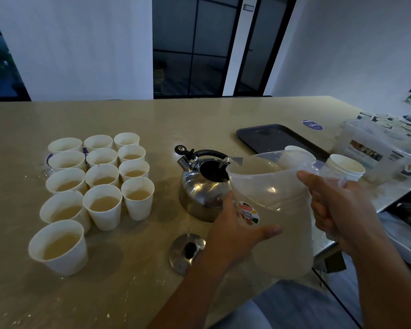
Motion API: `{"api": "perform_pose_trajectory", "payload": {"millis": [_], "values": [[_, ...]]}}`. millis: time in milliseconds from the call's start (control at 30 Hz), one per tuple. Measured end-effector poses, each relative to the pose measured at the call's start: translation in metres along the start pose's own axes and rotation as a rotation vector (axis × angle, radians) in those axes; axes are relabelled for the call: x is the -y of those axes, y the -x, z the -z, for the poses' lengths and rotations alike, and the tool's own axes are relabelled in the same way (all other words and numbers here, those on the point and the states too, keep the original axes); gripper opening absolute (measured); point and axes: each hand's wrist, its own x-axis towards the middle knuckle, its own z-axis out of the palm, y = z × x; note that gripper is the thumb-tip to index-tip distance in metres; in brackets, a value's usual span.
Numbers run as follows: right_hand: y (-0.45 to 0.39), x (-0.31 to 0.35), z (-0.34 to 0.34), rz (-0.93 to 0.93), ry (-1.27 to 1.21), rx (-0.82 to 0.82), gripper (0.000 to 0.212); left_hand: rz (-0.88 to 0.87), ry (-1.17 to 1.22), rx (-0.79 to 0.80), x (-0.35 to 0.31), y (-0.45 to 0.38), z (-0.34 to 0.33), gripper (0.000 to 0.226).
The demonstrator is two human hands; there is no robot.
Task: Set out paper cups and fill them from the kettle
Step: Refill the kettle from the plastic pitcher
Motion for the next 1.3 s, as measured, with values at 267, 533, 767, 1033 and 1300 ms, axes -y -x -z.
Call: {"api": "perform_pose_trajectory", "payload": {"millis": [267, 533, 767, 1033, 1300], "values": [[-0.001, 0.003, -0.003, -0.020, 0.039, -0.012, 0.045, 0.004, 0.033, -0.002, 0.000, 0.000, 0.001, 0.088], [-0.003, 0.003, -0.001, -0.022, 0.024, 0.002, 0.046, 0.014, 0.039, -0.002, 0.002, -0.002, -0.002, 0.087], [-0.008, 0.003, -0.001, -0.044, 0.041, -0.002, 0.048, 0.008, 0.069, -0.012, 0.008, -0.005, -0.004, 0.092], [-0.009, 0.004, -0.004, -0.013, 0.028, 0.024, 0.046, 0.027, 0.059, -0.007, 0.007, -0.002, -0.002, 0.086], [-0.010, 0.005, -0.003, -0.032, 0.022, 0.030, 0.045, 0.036, 0.055, -0.004, 0.007, -0.002, -0.004, 0.094]]}}
